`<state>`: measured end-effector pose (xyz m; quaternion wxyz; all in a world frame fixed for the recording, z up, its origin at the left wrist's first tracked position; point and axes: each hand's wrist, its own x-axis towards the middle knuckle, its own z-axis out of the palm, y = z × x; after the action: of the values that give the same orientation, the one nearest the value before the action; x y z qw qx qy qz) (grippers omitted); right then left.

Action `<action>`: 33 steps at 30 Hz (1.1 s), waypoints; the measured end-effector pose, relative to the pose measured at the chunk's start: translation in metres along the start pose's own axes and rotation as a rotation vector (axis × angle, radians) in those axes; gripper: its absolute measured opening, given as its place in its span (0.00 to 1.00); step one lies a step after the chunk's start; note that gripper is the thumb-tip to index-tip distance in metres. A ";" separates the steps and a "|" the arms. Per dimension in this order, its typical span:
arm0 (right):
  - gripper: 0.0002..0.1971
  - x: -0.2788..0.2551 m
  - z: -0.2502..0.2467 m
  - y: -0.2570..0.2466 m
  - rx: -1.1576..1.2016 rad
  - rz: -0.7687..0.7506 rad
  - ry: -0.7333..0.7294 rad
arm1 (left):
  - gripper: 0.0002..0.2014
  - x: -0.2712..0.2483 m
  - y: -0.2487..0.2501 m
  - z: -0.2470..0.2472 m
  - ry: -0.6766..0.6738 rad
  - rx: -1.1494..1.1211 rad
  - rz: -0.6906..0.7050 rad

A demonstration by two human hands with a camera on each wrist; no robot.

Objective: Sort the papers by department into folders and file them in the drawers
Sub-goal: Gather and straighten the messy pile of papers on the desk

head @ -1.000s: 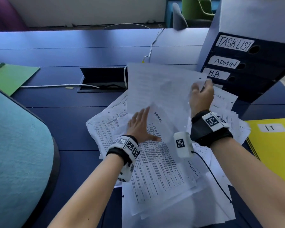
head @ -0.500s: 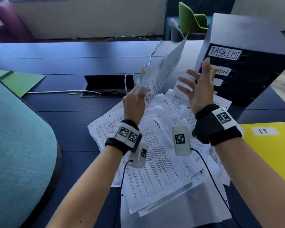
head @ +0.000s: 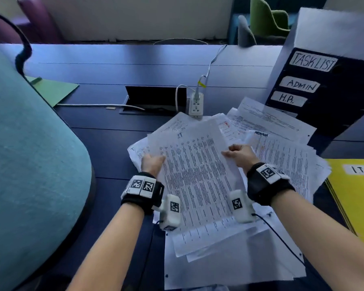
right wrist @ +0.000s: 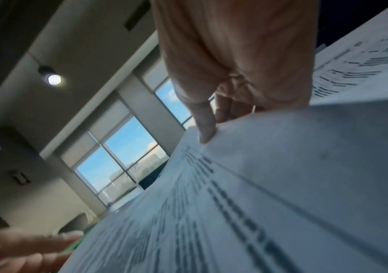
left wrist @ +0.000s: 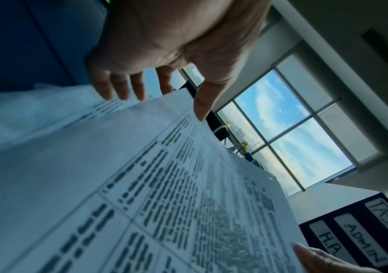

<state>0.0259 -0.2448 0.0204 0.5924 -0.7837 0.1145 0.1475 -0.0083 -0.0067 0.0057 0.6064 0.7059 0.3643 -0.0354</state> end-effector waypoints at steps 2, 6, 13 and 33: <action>0.21 0.004 0.005 0.022 -0.112 0.032 0.055 | 0.28 -0.006 -0.012 0.003 0.071 0.164 -0.091; 0.07 0.002 0.011 0.041 -0.498 0.097 0.166 | 0.44 -0.023 -0.024 0.014 0.002 0.286 -0.229; 0.40 0.005 0.014 0.037 -0.640 0.175 0.176 | 0.50 -0.031 -0.030 0.036 0.023 0.324 -0.239; 0.13 -0.026 -0.001 -0.004 0.032 -0.092 0.186 | 0.15 -0.026 0.022 0.013 -0.207 -0.239 0.356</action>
<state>0.0037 -0.2445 0.0336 0.5976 -0.7891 0.1352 0.0447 -0.0099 -0.0305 0.0335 0.7165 0.6748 0.1716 0.0434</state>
